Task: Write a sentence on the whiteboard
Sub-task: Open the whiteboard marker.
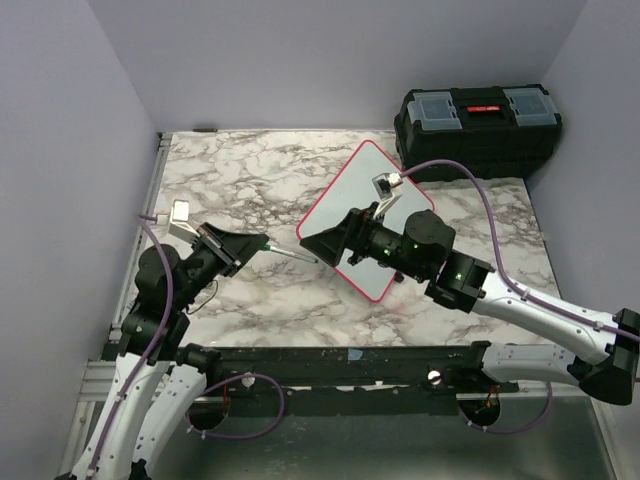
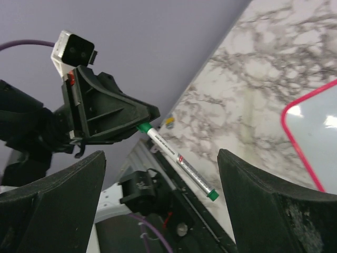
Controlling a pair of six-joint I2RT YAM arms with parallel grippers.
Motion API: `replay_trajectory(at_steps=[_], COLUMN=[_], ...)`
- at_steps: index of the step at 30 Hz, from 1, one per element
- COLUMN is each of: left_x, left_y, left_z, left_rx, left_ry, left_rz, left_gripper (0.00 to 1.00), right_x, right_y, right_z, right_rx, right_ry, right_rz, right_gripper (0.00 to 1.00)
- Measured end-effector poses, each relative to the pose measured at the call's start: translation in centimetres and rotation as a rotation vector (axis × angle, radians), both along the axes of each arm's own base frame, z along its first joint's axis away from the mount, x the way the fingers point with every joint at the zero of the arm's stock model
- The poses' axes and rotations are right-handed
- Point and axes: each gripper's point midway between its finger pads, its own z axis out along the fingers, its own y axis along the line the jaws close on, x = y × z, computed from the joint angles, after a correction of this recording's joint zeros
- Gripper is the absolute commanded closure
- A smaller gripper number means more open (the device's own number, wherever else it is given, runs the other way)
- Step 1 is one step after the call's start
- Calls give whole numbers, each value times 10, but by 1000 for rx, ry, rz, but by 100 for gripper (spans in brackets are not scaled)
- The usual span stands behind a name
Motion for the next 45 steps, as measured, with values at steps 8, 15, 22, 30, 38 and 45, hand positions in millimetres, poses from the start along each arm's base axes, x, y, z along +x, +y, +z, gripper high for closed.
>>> replay_trajectory(at_steps=[8,15,22,30,38,45], left_x=[-5,-11,-17,-18,-13,-10], left_y=[7,8,8,7,6,13], left_z=[34,31,52,70,65,65], left_rx=[-63,-122,-232,-291,-357,-389], left_ry=[-144,-210,-289,-333,-331,-353], left_rz=[40,35,26,11,10,48], left_gripper=[100,100,100,100,100,100], right_x=[-7,-17,-20,-20,-18,-17], right_y=[11,14,14,12,29,42], right_z=[11,15,17,32,22,29], right_rx=[183,246,282,332,324,343], right_ry=[98,118,116,78,96,96], right_rz=[122,180,207,248,315,365], right_gripper=[12,12,15,20,30,44])
